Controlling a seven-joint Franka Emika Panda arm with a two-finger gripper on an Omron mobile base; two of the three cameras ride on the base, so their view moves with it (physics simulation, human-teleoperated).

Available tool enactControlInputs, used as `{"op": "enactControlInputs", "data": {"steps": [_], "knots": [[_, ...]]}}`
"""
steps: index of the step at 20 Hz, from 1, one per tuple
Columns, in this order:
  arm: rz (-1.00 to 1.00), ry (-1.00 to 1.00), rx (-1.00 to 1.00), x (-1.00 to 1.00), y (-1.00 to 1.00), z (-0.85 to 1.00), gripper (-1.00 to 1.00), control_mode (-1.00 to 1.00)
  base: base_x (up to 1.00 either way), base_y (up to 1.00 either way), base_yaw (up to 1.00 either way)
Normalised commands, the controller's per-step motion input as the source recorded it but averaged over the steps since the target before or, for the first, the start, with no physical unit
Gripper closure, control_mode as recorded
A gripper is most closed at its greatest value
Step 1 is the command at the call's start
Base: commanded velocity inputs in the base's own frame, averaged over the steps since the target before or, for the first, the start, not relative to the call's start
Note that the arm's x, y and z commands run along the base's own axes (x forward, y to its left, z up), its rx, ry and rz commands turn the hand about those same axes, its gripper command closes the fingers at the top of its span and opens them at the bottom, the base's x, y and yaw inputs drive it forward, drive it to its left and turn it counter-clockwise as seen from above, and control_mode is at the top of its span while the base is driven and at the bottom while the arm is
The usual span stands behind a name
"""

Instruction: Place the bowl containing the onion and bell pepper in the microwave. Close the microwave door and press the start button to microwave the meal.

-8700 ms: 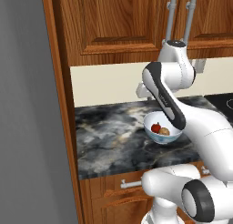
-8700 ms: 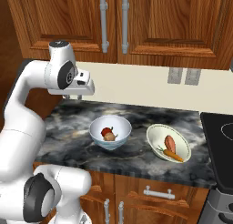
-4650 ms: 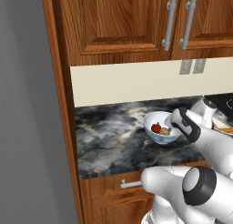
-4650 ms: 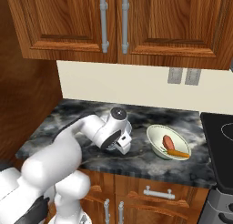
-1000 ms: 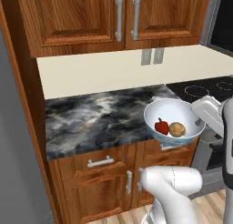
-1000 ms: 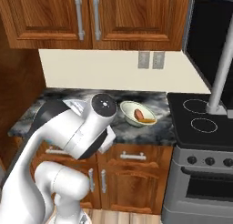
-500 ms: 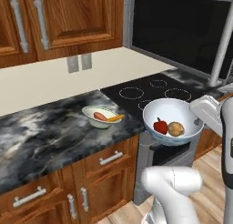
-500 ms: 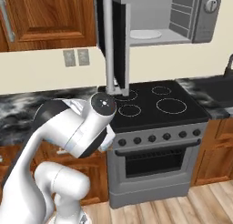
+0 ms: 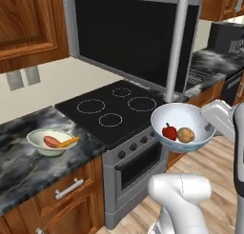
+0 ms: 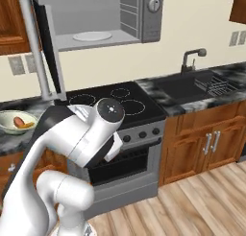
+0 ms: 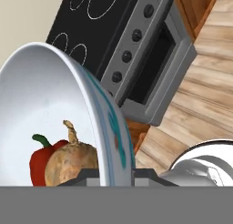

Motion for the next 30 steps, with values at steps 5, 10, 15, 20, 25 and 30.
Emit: {"op": "enactControlInputs", "data": {"steps": [5,10,15,20,25,30], "knots": [[0.0,0.0,0.0,0.0,0.0,0.0,1.0,1.0,0.15,-0.58,-0.17],[0.0,0.0,0.0,0.0,0.0,0.0,1.0,1.0,0.5,-0.59,-0.05],[0.0,0.0,0.0,0.0,0.0,0.0,1.0,1.0,0.59,-0.45,0.17],[0.0,0.0,0.0,0.0,0.0,0.0,1.0,1.0,0.51,-0.34,0.46],[0.0,0.0,0.0,0.0,0.0,0.0,1.0,1.0,0.5,-0.12,0.44],[0.0,0.0,0.0,0.0,0.0,0.0,1.0,1.0,0.59,-0.01,0.36]]}}
